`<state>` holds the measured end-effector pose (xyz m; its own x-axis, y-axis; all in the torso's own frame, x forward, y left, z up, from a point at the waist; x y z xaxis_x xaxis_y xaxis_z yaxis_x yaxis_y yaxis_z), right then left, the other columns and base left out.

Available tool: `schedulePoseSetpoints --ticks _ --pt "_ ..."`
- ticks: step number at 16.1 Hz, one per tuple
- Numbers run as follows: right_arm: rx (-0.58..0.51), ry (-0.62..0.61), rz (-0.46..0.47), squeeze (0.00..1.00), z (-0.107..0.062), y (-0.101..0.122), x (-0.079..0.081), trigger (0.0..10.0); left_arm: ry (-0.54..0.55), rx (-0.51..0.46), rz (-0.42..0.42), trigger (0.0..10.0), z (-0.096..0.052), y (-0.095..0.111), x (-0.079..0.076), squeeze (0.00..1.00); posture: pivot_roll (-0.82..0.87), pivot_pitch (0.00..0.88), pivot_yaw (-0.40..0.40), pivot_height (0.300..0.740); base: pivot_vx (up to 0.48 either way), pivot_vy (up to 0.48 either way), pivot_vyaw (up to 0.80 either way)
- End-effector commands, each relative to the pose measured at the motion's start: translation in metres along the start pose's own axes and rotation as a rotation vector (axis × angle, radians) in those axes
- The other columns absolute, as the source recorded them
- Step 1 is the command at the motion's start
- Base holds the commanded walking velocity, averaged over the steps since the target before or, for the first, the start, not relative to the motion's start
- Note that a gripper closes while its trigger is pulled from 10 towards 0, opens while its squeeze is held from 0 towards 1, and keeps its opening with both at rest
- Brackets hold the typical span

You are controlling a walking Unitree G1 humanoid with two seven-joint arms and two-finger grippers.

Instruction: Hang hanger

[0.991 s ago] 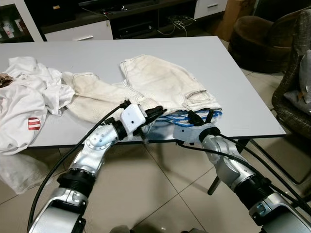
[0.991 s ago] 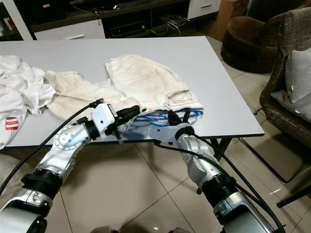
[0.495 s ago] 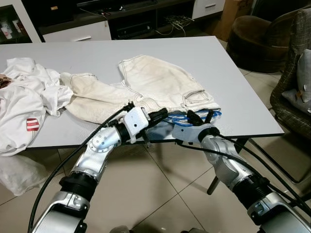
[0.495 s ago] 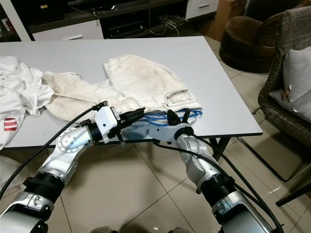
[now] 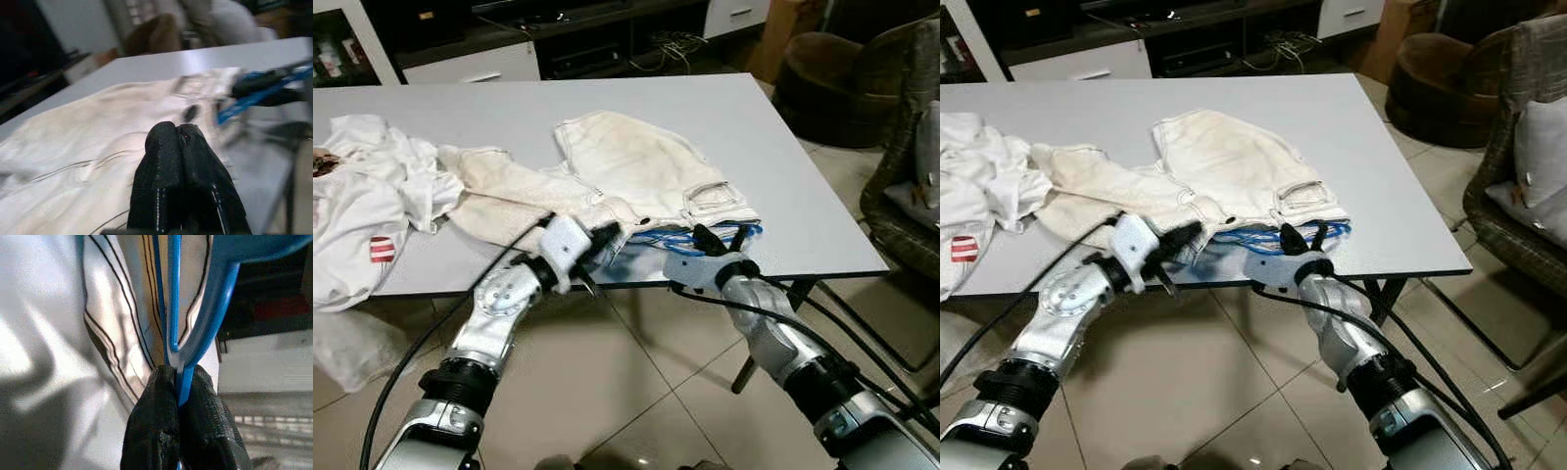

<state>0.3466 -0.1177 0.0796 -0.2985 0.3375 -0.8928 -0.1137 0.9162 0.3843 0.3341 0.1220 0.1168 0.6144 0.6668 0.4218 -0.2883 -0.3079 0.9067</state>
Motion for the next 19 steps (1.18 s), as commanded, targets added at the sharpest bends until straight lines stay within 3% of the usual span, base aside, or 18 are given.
schedulePoseSetpoints --ticks 1,4,9,15,19 --pt "0.018 -0.016 0.059 0.00 0.000 -0.004 -0.001 10.0 0.055 0.002 -0.012 10.0 0.000 0.000 0.007 0.00 0.04 0.000 0.043 0.740 0.000 0.000 0.00" --pt "0.053 -0.042 0.153 0.00 -0.003 -0.014 0.002 10.0 0.196 -0.020 -0.105 10.0 -0.001 0.000 0.020 0.00 0.03 0.000 0.046 0.740 0.000 0.000 0.00" --pt "0.044 -0.089 0.208 0.00 -0.005 -0.015 -0.001 10.0 0.311 -0.054 -0.211 10.0 -0.002 0.001 0.030 0.00 0.03 0.000 0.047 0.740 0.000 0.000 0.00" --pt "-0.007 -0.123 0.235 0.00 -0.006 -0.008 -0.004 10.0 0.391 -0.085 -0.239 10.0 -0.010 0.003 0.044 0.00 0.03 0.000 0.046 0.740 0.000 0.000 0.00" --pt "-0.041 -0.114 0.231 0.00 -0.007 -0.002 0.001 10.0 0.394 -0.071 -0.250 10.0 -0.018 -0.003 0.034 0.00 0.03 0.000 0.044 0.740 0.000 0.000 0.00"
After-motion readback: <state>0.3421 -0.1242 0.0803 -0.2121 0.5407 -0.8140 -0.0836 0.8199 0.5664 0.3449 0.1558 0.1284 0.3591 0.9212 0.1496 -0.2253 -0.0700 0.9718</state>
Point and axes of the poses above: a point about 5 cm out from each wrist's last joint towards the gripper, its own z axis pointing out of the wrist towards the gripper, its own y axis along the axis of the wrist's last joint, x = y × z, the point moved 2 cm from there along z, pointing out of the wrist towards the gripper, and after that the axes turned 5 degrees about z, right-handed, at the moved point
